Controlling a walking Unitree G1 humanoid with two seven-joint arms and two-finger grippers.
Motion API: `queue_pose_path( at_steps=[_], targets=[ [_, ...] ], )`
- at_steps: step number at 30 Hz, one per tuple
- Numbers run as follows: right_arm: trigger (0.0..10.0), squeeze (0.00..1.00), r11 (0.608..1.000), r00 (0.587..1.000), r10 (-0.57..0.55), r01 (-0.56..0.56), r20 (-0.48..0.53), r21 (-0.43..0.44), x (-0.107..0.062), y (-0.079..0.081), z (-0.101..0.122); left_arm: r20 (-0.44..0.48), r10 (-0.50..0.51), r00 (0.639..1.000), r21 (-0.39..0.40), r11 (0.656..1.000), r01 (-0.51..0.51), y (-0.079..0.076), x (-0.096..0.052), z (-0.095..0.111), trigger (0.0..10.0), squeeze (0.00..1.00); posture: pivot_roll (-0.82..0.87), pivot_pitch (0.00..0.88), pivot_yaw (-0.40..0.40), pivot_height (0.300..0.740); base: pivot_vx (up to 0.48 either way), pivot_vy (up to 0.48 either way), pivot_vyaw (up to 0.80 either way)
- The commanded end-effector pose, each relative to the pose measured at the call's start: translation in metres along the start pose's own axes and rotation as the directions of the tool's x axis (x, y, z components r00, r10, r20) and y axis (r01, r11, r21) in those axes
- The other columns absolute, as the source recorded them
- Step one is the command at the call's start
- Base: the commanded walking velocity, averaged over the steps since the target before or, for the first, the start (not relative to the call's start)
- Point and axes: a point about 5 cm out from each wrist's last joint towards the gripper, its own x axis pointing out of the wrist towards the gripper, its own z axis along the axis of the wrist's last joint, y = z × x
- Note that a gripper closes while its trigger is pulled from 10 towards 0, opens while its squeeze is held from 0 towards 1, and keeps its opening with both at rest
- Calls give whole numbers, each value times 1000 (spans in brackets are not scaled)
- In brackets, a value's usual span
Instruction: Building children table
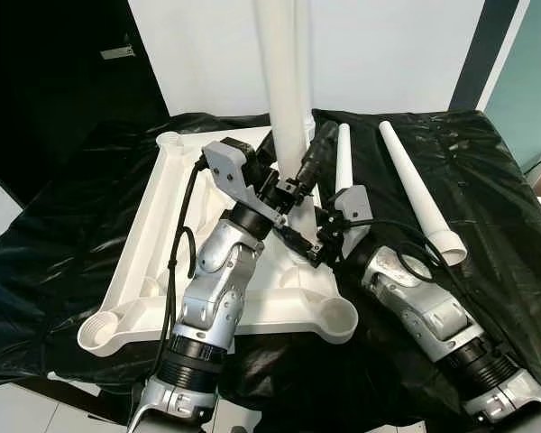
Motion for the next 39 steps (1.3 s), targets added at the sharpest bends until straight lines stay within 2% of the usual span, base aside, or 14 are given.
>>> queue_pose_path(
  at_steps=[1, 3, 4, 6, 12, 20, 21, 24, 25, 26, 28, 34, 35, 39],
  targets=[
    [0, 0, 966, 997, -81, 74, -19, -249, 7, -2, -2, 16, 40, 999, 11, 999, -40, 6, 6, 5, 10000, 1000, 3, 0, 87, 740, 0, 0, 0],
    [0, 0, 914, 992, -127, 108, -24, -392, 7, -3, -6, 27, 71, 997, 10, 997, -71, 10, 8, 8, 10000, 1000, 3, 0, 87, 740, 0, 0, 0],
    [0, 0, 831, 981, -190, 145, -29, -538, 7, -8, -13, 39, 88, 995, 3, 996, -88, 11, 10, 11, 10000, 314, 4, 0, 86, 740, 0, 0, 0],
    [0, 0, 746, 968, -251, 183, -16, -640, 4, -14, -17, 52, 95, 994, -4, 995, -95, 12, 12, 15, 10000, 0, 6, 0, 87, 740, 0, 0, 0],
    [0, 0, 515, 921, -384, 273, 66, -813, -10, -29, -26, 79, 122, 989, -48, 992, -118, 15, 13, 23, 10000, 0, 6, 0, 87, 740, 0, 0, 0],
    [0, 0, 358, 907, -395, 299, 146, -885, -20, -29, -33, 90, 152, 984, -74, 987, -146, 20, 12, 25, 10000, 0, 10, 0, 93, 740, 0, 0, 0],
    [0, 0, 327, 904, -392, 311, 171, -892, -21, -27, -37, 98, 147, 984, -86, 987, -139, 20, 13, 26, 0, 0, 7, 0, 95, 740, 0, 0, 0],
    [0, 0, 316, 897, -399, 328, 189, -890, -23, -25, -41, 115, 132, 985, -102, 987, -121, 18, 13, 28, 0, 0, 2, 0, 97, 740, 0, 0, 0],
    [4706, 0, 349, 899, -398, 332, 183, -876, -22, -24, -43, 121, 122, 985, -106, 988, -109, 17, 12, 29, 0, 0, 1, 0, 97, 740, 0, 0, 0],
    [4706, 0, 349, 899, -398, 332, 183, -876, -22, -24, -43, 121, 122, 985, -106, 988, -109, 17, 12, 29, 0, 0, 1, 0, 97, 740, 0, 0, 0],
    [10000, 0, 416, 912, -375, 323, 163, -850, -19, -20, -43, 123, 105, 987, -102, 991, -92, 15, 12, 28, 0, 0, -5, 0, 97, 740, 0, 0, 0],
    [10000, 0, 445, 903, -390, 357, 181, -821, -16, -19, -36, 120, 91, 989, -101, 992, -79, 12, 12, 27, 0, 0, -5, 0, 95, 740, 0, 0, 0],
    [10000, 1000, 493, 902, -395, 367, 173, -788, -14, -20, -32, 114, 81, 990, -78, 994, -72, 11, 12, 27, 0, 0, -5, 0, 94, 740, 0, 0, 0],
    [10000, 1000, 593, 913, -379, 367, 154, -717, -9, -18, -23, 102, 68, 992, -51, 997, -63, 10, 12, 25, 0, 0, -5, 0, 93, 740, 0, 0, 0]
  ],
)
